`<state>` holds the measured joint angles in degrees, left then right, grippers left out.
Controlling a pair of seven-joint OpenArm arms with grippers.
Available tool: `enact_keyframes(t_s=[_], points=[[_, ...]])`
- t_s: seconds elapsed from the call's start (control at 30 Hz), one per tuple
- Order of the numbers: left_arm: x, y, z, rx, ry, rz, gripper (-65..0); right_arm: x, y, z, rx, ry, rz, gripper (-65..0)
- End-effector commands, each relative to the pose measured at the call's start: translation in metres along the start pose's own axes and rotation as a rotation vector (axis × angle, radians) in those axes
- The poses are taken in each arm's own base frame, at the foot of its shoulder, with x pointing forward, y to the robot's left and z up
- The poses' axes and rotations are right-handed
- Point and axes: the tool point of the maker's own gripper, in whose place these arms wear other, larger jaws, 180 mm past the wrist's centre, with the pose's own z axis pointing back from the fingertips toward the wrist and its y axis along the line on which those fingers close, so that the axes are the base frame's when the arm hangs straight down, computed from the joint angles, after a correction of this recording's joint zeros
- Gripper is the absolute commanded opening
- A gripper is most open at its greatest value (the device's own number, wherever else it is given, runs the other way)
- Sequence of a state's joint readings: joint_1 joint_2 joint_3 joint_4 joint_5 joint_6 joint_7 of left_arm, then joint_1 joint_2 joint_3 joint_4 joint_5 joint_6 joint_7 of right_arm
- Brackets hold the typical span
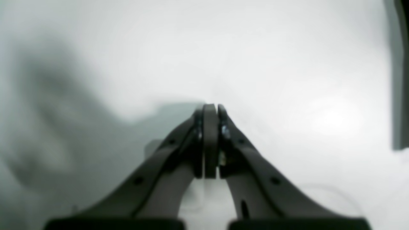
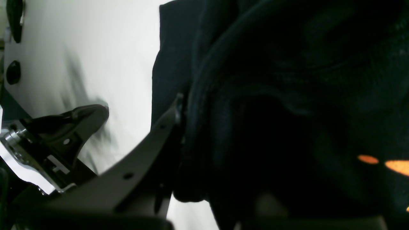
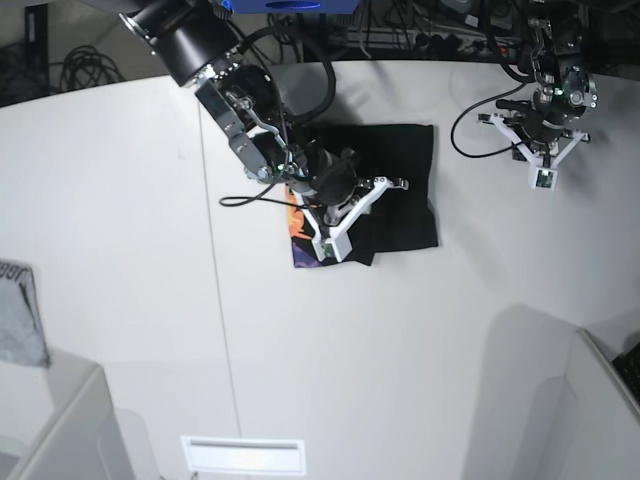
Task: Fold the T-shirt properly
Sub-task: 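Fold the right gripper's end over onto the left gripper's end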
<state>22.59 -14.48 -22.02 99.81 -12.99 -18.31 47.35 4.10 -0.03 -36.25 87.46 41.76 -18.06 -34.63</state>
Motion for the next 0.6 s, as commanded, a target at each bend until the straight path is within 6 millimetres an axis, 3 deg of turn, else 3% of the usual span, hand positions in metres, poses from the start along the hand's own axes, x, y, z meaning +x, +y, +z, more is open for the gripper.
enact_keyframes(t_s=[0.0, 0.03, 0.17, 0.23, 0.43, 0.57], points=[[0.008, 0.006, 0.005, 0.008, -0.029, -0.020, -65.0, 0.014, 0.011, 0.002, 0.032, -0.035, 0.010, -65.0], [0.008, 0.008, 0.006, 0.003, -0.029, -0.028, -65.0, 0.013, 0.012, 0.002, 0.033, -0.033, 0.012, -65.0], [0.007, 0.020, 0.010, 0.014, -0.036, -0.030, -65.0, 0.013, 0.013, 0.001, 0.035, -0.032, 0.014, -37.7], [0.007, 0.025, 0.012, 0.027, -0.038, -0.022, -65.0, 0.012, 0.013, 0.002, 0.035, -0.031, 0.016, -30.2], [0.007, 0.037, 0.015, 0.054, -0.042, -0.010, -65.0, 0.012, 0.017, 0.002, 0.043, -0.032, 0.022, -29.6], [0.007, 0.039, 0.016, 0.059, -0.042, -0.006, -65.0, 0.006, 0.039, -0.001, 0.081, -0.005, 0.117, -29.6]])
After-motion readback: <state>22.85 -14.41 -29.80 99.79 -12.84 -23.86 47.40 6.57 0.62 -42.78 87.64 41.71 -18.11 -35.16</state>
